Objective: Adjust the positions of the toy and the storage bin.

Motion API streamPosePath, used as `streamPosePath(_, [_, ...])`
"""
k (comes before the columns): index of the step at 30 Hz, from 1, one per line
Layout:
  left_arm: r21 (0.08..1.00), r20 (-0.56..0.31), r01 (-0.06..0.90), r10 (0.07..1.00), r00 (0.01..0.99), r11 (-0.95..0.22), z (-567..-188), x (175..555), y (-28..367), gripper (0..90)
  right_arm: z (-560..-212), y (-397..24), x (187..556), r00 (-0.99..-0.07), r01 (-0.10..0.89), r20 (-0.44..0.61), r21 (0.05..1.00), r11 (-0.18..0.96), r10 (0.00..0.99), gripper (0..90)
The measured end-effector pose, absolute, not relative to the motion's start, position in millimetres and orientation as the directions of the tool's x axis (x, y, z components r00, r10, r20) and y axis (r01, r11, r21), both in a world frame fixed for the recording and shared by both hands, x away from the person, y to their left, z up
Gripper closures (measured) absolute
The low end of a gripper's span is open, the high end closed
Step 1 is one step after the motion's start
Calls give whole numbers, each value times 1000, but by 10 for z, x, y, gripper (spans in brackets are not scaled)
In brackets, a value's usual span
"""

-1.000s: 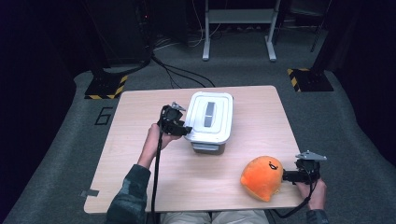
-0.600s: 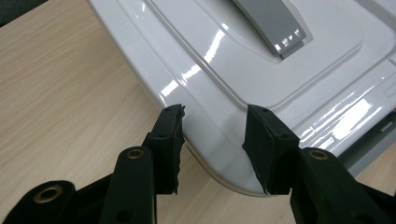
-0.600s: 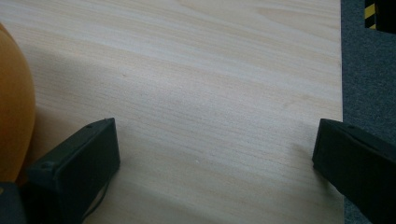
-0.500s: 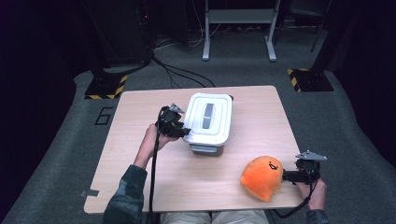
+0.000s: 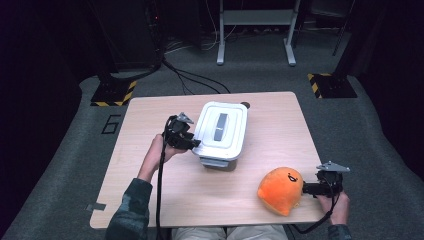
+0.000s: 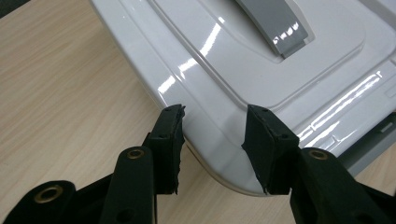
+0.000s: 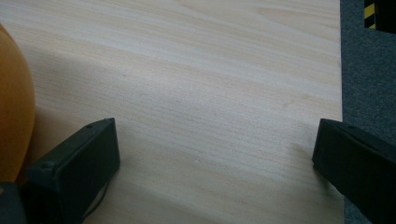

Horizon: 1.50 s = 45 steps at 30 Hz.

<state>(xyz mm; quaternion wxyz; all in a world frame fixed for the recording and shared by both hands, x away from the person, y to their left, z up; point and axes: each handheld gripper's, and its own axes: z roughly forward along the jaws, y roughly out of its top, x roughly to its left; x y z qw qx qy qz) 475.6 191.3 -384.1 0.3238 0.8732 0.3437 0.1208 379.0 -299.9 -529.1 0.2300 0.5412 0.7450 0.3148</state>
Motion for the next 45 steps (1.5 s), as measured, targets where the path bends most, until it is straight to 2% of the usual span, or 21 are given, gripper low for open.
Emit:
streamPosePath(20, [622, 4, 538, 689, 725, -569, -3811, 4676, 2106, 557, -5292, -2999, 3790, -306, 662, -3, 718, 215, 952, 0])
streamPosePath(23, [623, 2, 553, 707, 707, -554, -3810, 4676, 2104, 490, -5291, -2998, 3791, -305, 662, -3, 718, 215, 952, 0])
streamPosePath(25, [618, 10, 569, 729, 685, -543, -3815, 4684, 2074, 374, -5292, -2999, 3791, -305, 662, -3, 718, 214, 952, 0])
streamPosePath(26, [611, 18, 575, 735, 678, -544, -3818, 4688, 2061, 270, -5291, -2998, 3791, -305, 662, -3, 718, 214, 952, 0])
streamPosePath(27, [614, 15, 581, 743, 669, -535, -3820, 4696, 2051, 270, -5291, -2998, 3791, -305, 662, -3, 718, 214, 952, 0])
streamPosePath(31, [625, 9, 596, 767, 641, -505, -3815, 4731, 2017, 159, -5291, -2999, 3791, -305, 662, -3, 718, 214, 952, 0])
streamPosePath(38, [684, -17, 591, 801, 599, -427, -3726, 4768, 1919, 127, -5291, -2999, 3791, -305, 662, -3, 718, 214, 952, 0])
streamPosePath(45, [716, -13, 561, 796, 605, -415, -3688, 4801, 1637, 111, -5291, -2999, 3790, -306, 662, -2, 718, 214, 952, 0])
